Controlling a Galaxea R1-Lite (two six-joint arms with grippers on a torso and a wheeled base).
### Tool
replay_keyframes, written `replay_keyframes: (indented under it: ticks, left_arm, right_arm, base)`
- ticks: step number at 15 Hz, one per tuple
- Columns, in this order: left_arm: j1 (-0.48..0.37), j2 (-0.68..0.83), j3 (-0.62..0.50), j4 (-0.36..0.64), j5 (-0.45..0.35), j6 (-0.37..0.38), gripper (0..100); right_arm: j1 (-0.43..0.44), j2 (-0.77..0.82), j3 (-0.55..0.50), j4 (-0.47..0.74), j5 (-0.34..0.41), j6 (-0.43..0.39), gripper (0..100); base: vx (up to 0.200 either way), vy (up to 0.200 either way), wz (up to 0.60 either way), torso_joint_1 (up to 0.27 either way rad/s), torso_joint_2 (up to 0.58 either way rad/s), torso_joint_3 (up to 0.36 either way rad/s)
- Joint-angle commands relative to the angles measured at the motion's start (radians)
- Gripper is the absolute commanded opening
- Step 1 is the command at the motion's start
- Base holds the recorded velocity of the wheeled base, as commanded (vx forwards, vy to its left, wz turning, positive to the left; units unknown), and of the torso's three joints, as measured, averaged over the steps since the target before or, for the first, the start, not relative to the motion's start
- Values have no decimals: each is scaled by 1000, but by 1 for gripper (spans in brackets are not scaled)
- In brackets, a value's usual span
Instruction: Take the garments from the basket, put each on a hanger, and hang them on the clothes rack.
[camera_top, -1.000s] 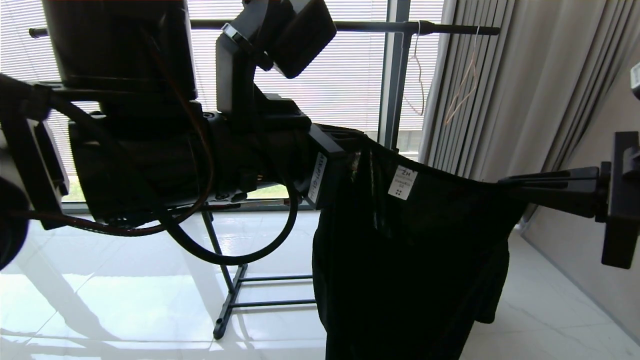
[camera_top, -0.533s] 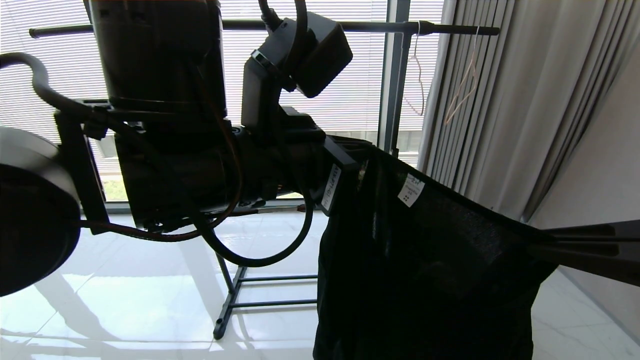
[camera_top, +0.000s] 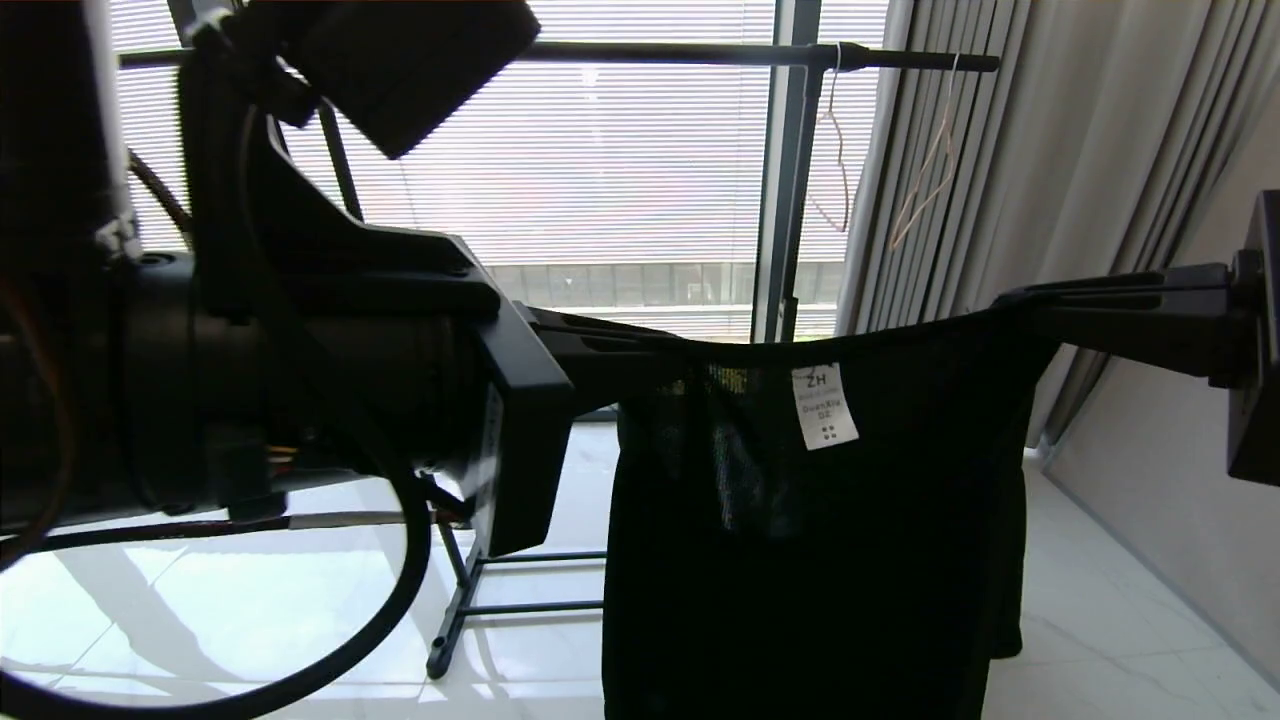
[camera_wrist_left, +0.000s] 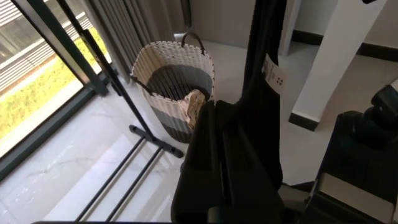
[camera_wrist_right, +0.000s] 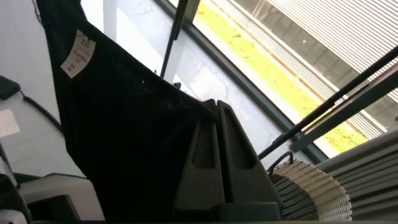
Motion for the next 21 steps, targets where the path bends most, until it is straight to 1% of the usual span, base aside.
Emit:
replay_keyframes:
  ticks: [1,3,6,8,9,11,13,15,16,19,20,21]
  left_arm:
    - [-33,-89,35,10,1,-7,0]
    - [-49,-100,41,11,1,-7,0]
    - [-50,-102,41,11,1,-7,0]
    - [-41,-95,35,10,3,-4,0]
    - [-9,-85,32,5,1,3,0]
    - [59,-45,1,1,0,30,0]
    - [116,4,-51,-42,-3,26,0]
    - [120,21,-59,-48,-5,24,0]
    - [120,32,-51,-48,-3,19,0]
    - [120,58,-46,-50,12,-36,0]
    - [122,56,-43,-50,38,-48,0]
    - [125,55,-29,-45,81,-50,0]
  right_arm:
    - [-11,116,-104,-2,19,-1,0]
    - [-11,177,-191,-2,19,-1,0]
    - [-12,219,-260,2,19,-2,0]
    - [-11,216,-262,7,19,-2,0]
    - [-11,197,-254,19,17,-2,0]
    - [-11,142,-250,108,17,-2,0]
    - [-11,85,-248,207,19,-2,0]
    - [-11,76,-239,222,14,-2,0]
    - [-11,76,-225,236,14,-2,100]
    - [-6,46,-153,240,16,-2,100]
    - [-9,27,-133,242,10,-2,100]
    - [-21,4,-113,246,-6,-1,100]
  base:
    - [0,0,0,0,0,0]
    - [0,0,0,0,0,0]
    - [0,0,0,0,0,0]
    - [0,0,0,0,0,0]
    - [0,0,0,0,0,0]
    - [0,0,0,0,0,0]
    - [0,0,0,0,0,0]
    - [0,0,0,0,0,0]
    - [0,0,0,0,0,0]
    - [0,0,0,0,0,0]
    - [0,0,0,0,0,0]
    - [0,0,0,0,0,0]
